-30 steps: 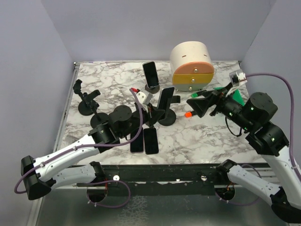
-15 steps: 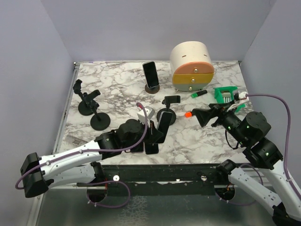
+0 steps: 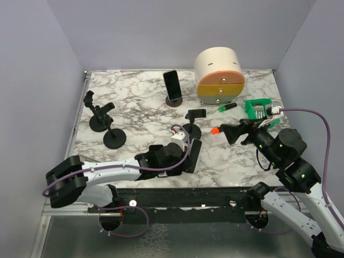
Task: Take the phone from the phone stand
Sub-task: Place the phone at the center of the board.
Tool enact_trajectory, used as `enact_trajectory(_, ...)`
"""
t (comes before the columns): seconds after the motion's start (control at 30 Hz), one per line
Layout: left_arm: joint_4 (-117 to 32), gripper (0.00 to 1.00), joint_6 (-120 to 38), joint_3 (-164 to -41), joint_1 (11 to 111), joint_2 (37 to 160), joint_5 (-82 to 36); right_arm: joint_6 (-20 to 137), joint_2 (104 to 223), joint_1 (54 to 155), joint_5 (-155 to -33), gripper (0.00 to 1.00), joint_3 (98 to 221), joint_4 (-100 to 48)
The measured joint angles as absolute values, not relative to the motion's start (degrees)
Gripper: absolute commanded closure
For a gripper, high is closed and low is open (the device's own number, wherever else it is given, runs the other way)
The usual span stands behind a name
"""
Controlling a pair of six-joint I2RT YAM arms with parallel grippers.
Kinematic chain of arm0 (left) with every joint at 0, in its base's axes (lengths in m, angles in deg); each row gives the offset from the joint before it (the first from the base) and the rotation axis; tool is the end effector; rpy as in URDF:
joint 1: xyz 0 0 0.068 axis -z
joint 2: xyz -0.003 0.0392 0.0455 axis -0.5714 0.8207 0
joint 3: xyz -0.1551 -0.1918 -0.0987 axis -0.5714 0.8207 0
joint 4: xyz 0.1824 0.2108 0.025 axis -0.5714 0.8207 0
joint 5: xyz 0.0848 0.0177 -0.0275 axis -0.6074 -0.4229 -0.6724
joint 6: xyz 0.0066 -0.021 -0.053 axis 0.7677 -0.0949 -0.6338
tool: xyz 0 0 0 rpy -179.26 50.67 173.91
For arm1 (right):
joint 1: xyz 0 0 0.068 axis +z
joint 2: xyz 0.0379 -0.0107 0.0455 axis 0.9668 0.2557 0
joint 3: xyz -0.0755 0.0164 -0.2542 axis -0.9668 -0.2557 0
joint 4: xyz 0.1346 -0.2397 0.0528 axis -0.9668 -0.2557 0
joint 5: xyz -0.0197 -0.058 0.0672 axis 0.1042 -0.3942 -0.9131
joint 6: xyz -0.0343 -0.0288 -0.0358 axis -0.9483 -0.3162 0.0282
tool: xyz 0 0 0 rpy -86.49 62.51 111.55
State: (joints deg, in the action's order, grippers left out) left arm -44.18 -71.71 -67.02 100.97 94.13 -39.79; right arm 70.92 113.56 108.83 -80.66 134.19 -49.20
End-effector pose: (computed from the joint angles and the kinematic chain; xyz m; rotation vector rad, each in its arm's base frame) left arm 0.1224 -0.2614 0.1978 0.3621 2.2272 -0.9444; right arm 0.1233 0.0776 0.3816 -0.1355 1.6817 0.6255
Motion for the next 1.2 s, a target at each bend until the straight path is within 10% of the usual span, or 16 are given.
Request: enact_trajectory(1.2,-55.5,0.95,-111.1,-67.1,101.7,114.6,-48.8,72.8,112.4,108.8,-80.9,0.00,133.9,-49.2)
